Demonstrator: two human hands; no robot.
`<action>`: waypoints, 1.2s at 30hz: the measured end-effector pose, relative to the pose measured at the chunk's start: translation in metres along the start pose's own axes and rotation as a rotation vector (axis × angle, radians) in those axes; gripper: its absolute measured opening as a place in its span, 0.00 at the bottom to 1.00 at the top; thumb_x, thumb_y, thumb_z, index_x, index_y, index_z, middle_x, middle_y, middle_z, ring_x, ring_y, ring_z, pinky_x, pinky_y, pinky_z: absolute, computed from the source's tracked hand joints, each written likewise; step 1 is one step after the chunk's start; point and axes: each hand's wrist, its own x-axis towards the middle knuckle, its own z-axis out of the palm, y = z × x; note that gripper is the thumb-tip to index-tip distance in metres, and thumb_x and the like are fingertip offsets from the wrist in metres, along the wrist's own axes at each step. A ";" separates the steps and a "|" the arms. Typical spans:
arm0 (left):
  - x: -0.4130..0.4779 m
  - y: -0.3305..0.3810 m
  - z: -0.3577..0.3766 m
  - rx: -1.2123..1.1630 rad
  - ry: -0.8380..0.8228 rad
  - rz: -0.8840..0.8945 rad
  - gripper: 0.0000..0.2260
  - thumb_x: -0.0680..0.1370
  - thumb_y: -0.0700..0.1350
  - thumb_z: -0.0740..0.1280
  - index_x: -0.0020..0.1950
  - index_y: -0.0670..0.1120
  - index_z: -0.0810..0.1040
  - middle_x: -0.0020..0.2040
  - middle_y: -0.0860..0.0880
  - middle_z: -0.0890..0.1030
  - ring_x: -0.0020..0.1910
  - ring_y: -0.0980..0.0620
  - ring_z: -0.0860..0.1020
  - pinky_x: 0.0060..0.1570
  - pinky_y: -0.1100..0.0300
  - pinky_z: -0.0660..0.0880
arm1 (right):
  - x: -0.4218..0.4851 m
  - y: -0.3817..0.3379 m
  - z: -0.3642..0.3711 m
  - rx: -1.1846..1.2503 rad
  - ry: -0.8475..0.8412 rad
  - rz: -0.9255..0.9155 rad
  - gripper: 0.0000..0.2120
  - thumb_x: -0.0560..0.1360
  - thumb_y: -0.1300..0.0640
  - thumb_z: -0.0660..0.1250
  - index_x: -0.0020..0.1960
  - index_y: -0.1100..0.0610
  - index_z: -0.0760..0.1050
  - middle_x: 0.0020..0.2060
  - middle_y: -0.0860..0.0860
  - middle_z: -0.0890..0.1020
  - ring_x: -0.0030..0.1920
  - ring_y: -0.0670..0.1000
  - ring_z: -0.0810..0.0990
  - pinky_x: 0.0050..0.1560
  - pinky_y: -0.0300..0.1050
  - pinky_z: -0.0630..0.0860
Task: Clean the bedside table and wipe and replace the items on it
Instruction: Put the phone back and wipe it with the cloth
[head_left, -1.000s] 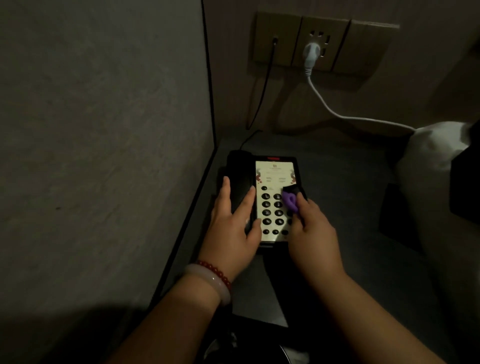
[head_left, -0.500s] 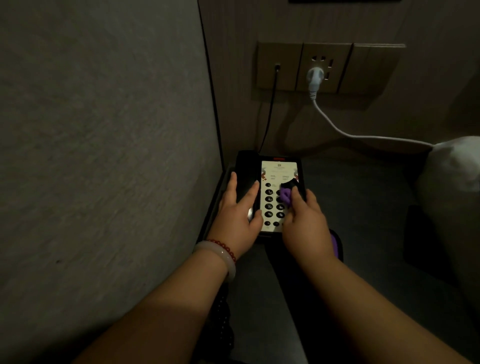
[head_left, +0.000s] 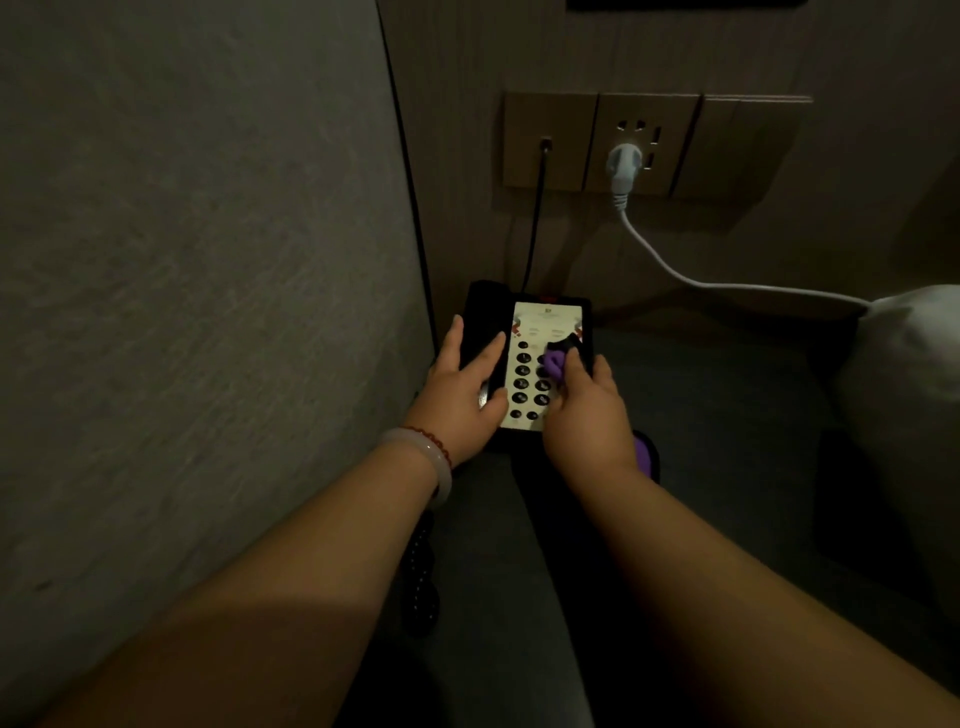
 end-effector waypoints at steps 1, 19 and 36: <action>0.000 0.002 -0.002 0.035 -0.026 -0.013 0.29 0.80 0.47 0.63 0.77 0.58 0.54 0.78 0.52 0.37 0.77 0.48 0.45 0.74 0.52 0.54 | -0.002 0.001 -0.002 0.002 -0.004 0.002 0.25 0.81 0.60 0.54 0.77 0.54 0.54 0.77 0.56 0.50 0.75 0.57 0.56 0.70 0.46 0.59; -0.120 0.079 0.022 0.332 -0.186 0.135 0.27 0.80 0.55 0.58 0.76 0.60 0.51 0.77 0.53 0.35 0.76 0.52 0.37 0.73 0.47 0.48 | -0.151 0.051 -0.101 0.242 0.270 0.004 0.23 0.80 0.62 0.56 0.74 0.48 0.61 0.74 0.43 0.61 0.67 0.34 0.54 0.60 0.20 0.47; -0.166 0.196 0.051 0.241 -0.127 0.498 0.17 0.80 0.49 0.58 0.69 0.54 0.71 0.69 0.56 0.70 0.71 0.57 0.61 0.70 0.62 0.56 | -0.220 0.113 -0.131 0.337 0.382 0.148 0.20 0.79 0.65 0.59 0.69 0.54 0.70 0.69 0.49 0.71 0.65 0.39 0.65 0.57 0.17 0.52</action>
